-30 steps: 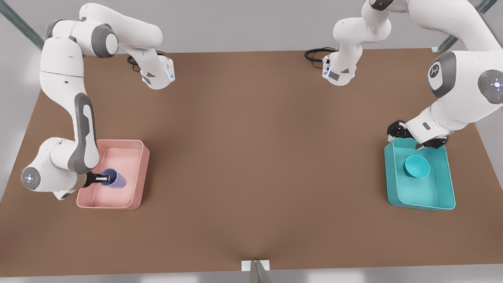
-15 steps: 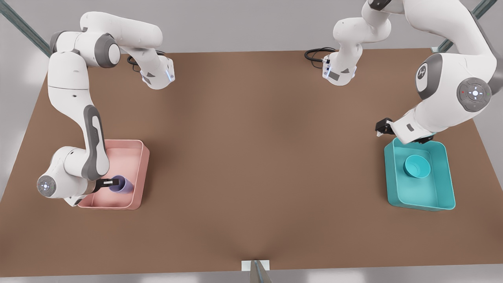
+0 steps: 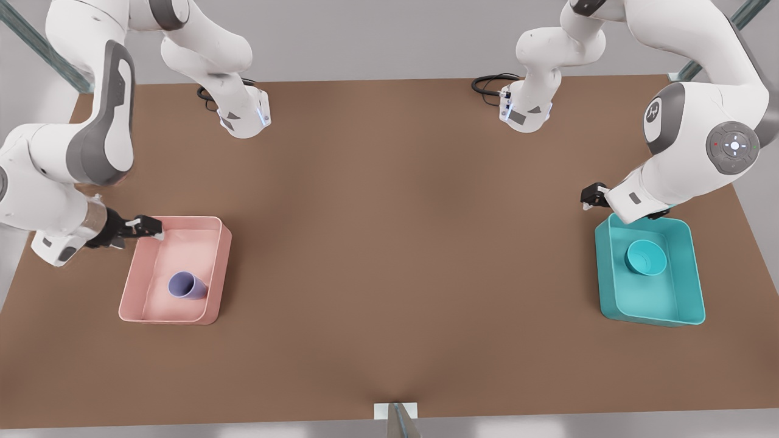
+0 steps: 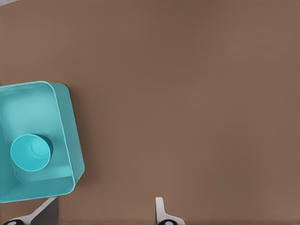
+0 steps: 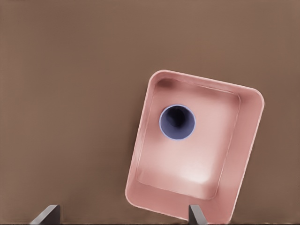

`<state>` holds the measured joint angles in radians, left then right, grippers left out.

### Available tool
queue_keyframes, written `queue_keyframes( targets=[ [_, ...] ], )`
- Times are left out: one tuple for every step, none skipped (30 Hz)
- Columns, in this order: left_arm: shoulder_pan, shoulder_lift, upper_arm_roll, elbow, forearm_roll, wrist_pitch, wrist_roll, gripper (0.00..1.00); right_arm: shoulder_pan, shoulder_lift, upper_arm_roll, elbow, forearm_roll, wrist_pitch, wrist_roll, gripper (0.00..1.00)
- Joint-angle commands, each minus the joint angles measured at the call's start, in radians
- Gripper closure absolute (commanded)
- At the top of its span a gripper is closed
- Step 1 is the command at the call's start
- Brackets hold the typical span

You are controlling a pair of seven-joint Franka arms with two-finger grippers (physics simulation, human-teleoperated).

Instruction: Put the bowls and cups in different boxes

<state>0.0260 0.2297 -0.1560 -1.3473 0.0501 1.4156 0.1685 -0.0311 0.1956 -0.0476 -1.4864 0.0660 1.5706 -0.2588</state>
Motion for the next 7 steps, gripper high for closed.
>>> queue_keyframes(
  targets=[
    [0.0, -0.001, 0.0, 0.0, 0.001, -0.004, -0.029, 0.0, -0.001, -0.058, 0.0, -0.017, -0.049, -0.175, 0.205, 0.0],
    [0.0, -0.001, 0.0, 0.0, 0.001, -0.004, -0.029, 0.0, 0.0, -0.087, 0.002, -0.018, -0.049, -0.176, 0.205, 0.0],
    [0.0, -0.001, 0.0, 0.0, 0.001, -0.004, -0.029, 0.0, 0.002, -0.114, 0.005, -0.031, -0.051, -0.176, 0.205, 0.0],
    [0.0, -0.001, 0.0, 0.0, 0.001, -0.004, -0.029, 0.0, 0.002, -0.127, 0.006, -0.034, -0.051, -0.176, 0.205, 0.0],
    [0.0, 0.0, 0.0, 0.0, 0.001, -0.004, -0.029, 0.0, 0.002, -0.127, 0.005, -0.038, -0.052, -0.175, 0.205, 0.0],
    [0.0, 0.0, 0.0, 0.0, 0.001, -0.004, -0.027, 0.0, 0.002, -0.127, 0.005, -0.04, -0.052, -0.172, 0.205, 0.0],
    [0.0, 0.0, 0.0, 0.0, 0.001, -0.004, -0.027, 0.0, 0.002, -0.127, 0.005, -0.04, -0.052, -0.169, 0.205, 0.0]
  ],
)
